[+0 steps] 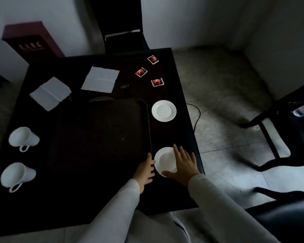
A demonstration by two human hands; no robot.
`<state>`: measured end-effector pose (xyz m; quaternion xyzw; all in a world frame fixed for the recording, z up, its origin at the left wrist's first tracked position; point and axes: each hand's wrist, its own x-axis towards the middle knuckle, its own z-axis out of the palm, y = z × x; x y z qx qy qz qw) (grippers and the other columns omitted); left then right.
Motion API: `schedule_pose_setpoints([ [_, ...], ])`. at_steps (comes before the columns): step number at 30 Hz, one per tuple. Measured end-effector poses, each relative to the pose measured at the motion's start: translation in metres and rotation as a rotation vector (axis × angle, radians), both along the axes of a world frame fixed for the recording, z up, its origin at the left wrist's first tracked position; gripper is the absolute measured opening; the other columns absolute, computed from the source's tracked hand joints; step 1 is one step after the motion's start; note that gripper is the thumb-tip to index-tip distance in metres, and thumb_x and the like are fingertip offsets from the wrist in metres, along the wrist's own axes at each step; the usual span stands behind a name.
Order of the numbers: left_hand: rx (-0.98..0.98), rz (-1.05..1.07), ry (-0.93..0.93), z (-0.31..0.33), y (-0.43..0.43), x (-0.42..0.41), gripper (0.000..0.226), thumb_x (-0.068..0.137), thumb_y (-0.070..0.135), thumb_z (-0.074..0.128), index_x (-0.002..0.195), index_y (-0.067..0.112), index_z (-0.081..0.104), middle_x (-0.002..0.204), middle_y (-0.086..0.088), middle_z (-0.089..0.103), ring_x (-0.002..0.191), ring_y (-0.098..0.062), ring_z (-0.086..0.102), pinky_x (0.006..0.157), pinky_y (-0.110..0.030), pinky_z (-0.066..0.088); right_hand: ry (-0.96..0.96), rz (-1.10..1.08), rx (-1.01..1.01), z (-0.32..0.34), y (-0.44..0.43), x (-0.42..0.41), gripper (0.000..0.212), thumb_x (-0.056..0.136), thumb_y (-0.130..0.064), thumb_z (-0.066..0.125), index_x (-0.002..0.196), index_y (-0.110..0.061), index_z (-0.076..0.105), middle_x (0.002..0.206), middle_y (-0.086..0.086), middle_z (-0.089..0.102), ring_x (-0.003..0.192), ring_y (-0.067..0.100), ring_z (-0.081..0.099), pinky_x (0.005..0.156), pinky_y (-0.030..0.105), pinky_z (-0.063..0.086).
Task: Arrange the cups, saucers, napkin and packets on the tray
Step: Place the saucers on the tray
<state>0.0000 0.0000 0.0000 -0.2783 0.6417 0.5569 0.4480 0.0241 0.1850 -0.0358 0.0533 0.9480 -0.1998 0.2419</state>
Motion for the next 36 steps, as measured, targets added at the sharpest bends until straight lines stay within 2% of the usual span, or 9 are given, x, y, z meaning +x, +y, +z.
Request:
schedule_pose_setpoints([
  [6, 0.000, 0.069, -0.019, -0.003, 0.005, 0.000, 0.072, 0.099, 0.067, 0.026, 0.146, 0.018, 0.050, 0.152, -0.009, 0.051, 0.133, -0.031, 0.054, 0.110, -0.045, 0.045, 0.004, 0.026, -0.020, -0.007, 0.001, 0.002, 0.145, 0.058, -0.074, 0.078, 0.159, -0.026, -0.014, 0.169, 0.010, 0.012, 0.157, 0.025, 0.011, 0.123, 0.058, 0.001],
  [12, 0.017, 0.143, -0.057, -0.004, 0.004, 0.003, 0.069, 0.101, 0.065, 0.028, 0.145, 0.017, 0.051, 0.151, -0.005, 0.052, 0.130, -0.029, 0.056, 0.109, -0.045, 0.047, 0.008, 0.058, -0.012, -0.008, -0.002, 0.001, 0.147, 0.058, -0.056, 0.089, 0.159, -0.030, -0.015, 0.168, 0.011, 0.012, 0.156, 0.028, 0.012, 0.123, 0.058, 0.000],
  [24, 0.090, 0.145, -0.048, 0.006, -0.003, 0.006, 0.066, 0.099, 0.064, 0.036, 0.142, 0.017, 0.053, 0.146, 0.000, 0.057, 0.119, -0.024, 0.063, 0.098, -0.039, 0.054, 0.057, 0.010, -0.004, 0.002, -0.003, 0.005, 0.135, 0.063, -0.063, 0.081, 0.161, -0.029, -0.006, 0.163, 0.010, 0.023, 0.149, 0.029, 0.030, 0.125, 0.056, 0.007],
  [36, 0.149, 0.178, -0.013, 0.020, -0.050, -0.013, 0.059, 0.100, 0.062, 0.039, 0.135, 0.018, 0.059, 0.136, 0.002, 0.063, 0.111, -0.024, 0.067, 0.100, -0.043, 0.054, 0.120, 0.003, 0.060, 0.027, -0.044, -0.012, 0.136, 0.061, -0.067, 0.080, 0.161, -0.030, -0.005, 0.162, 0.010, 0.026, 0.148, 0.030, 0.030, 0.125, 0.056, 0.007],
])
